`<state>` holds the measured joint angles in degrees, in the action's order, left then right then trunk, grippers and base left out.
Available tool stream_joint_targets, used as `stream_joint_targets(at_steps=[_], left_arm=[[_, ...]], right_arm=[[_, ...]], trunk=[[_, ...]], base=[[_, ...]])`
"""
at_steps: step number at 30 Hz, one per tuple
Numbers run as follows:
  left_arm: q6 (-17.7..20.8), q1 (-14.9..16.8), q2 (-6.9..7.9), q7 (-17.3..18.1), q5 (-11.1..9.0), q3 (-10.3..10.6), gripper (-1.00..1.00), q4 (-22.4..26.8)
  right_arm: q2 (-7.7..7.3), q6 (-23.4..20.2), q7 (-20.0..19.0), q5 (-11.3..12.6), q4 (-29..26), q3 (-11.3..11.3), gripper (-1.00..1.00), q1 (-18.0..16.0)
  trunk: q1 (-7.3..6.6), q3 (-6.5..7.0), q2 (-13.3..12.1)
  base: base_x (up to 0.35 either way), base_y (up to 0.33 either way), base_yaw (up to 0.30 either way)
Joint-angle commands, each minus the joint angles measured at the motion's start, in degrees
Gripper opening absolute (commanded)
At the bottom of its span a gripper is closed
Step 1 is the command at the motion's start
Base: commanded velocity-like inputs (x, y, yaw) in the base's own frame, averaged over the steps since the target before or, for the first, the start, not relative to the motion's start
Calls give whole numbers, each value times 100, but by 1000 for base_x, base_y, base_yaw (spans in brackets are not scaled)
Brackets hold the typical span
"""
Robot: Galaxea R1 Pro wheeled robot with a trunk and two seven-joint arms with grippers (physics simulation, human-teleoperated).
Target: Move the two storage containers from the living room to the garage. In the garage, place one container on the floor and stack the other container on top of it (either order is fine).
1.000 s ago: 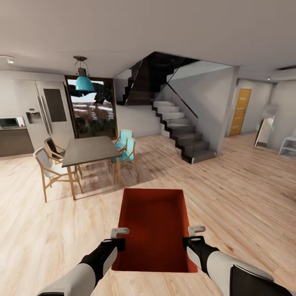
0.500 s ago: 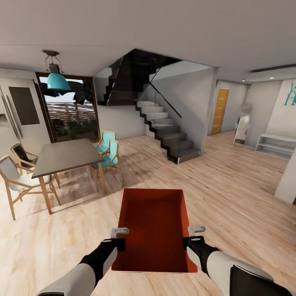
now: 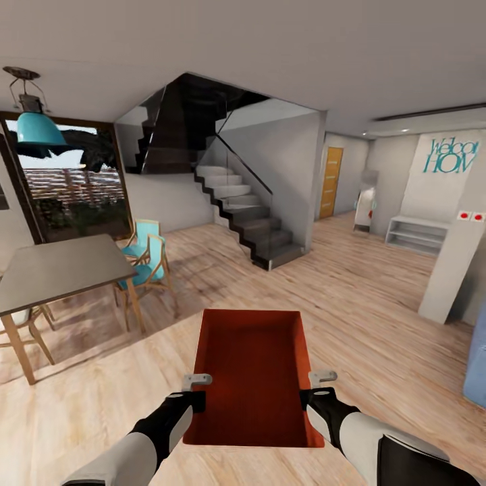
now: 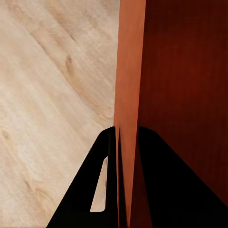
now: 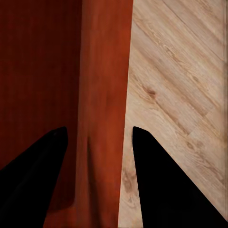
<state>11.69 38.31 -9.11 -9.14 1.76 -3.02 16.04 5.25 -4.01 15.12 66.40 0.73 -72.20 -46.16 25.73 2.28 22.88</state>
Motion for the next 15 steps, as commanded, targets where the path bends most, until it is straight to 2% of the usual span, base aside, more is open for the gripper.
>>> stream_joint_targets(at_steps=[1,10,15], left_arm=[[40,-8,50,-35,88,-23,-100,-13],[43,-8,46,-35,88,-23,-100,-13],[39,-8,46,-35,88,-23,-100,-13]], right_arm=[[1,158,-1,-30,15,170,-100,-7],[-4,160,-1,-30,15,171,-100,-7],[2,156,-1,-34,15,164,-100,-7]], trunk=[[5,-2,4],[5,-2,4],[5,-2,4]], base=[[323,0,-243],[323,0,-237],[323,0,-50]])
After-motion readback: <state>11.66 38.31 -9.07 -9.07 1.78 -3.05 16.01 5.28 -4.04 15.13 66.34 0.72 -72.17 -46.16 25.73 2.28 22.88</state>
